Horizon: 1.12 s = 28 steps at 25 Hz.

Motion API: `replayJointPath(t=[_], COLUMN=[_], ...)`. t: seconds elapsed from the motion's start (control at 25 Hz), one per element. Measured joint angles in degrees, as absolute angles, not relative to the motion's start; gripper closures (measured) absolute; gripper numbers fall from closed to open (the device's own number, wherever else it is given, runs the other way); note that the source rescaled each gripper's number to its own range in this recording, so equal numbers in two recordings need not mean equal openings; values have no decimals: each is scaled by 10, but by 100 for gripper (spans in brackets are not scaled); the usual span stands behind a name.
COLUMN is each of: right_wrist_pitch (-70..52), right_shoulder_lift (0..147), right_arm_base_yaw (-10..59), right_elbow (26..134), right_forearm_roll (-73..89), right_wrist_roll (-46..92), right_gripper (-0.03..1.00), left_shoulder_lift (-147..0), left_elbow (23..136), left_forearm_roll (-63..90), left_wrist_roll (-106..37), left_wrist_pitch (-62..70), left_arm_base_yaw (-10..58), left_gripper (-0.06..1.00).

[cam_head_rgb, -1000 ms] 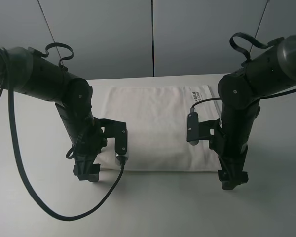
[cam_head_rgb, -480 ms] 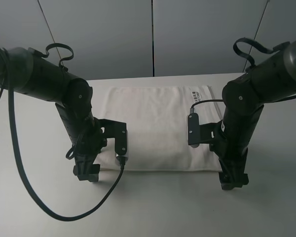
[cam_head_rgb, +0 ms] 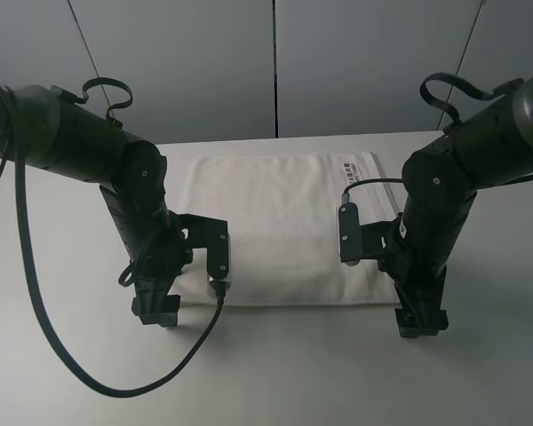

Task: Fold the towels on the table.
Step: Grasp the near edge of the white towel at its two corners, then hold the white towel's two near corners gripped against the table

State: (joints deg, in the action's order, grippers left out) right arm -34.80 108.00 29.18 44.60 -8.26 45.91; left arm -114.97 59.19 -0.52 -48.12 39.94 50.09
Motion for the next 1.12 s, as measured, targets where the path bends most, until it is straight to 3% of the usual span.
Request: replayJointPath(t=[0.2,0.28,0.36,0.56,0.68,0.76,0.84,0.92,0.96,1.12], right_wrist_pitch=[-335,-330,-326,-324,-322,-322,-322,-322,-322,-322], right_shoulder_lift=[1080,1080,1080,1080,1080,1080,1080,1080,1080,1080], right_arm_base_yaw=[292,292,292,292,292,292,292,292,292,292], right_elbow=[446,446,446,446,446,446,446,446,446,446], right_forearm_roll=[-84,-88,-94,-96,-97,-97,-97,-97,-97,-97], right_wrist_roll=[459,459,459,459,459,459,460,461,463,463], right_gripper=[56,71,77,82,93,97,97,97,97,97], left_shoulder_lift=[-1150,-1150,-1150,-1150,-1150,-1150,-1151,-1151,-1151,-1151], left_elbow=[592,592,592,592,592,592,592,593,593,593], left_forearm_roll=[-5,-6,-6,-6,-8,-15,-26,-32,-35,-37], left_wrist_roll=[-481,-481,-481,-481,-481,-481,-481,-481,-481,-481], left_wrist_pitch=[399,399,399,399,399,392,385,383,383,382], left_arm_base_yaw=[502,502,502,502,502,502,502,502,502,502], left_gripper=[-5,-5,-5,-5,-2,11,37,77,89,94])
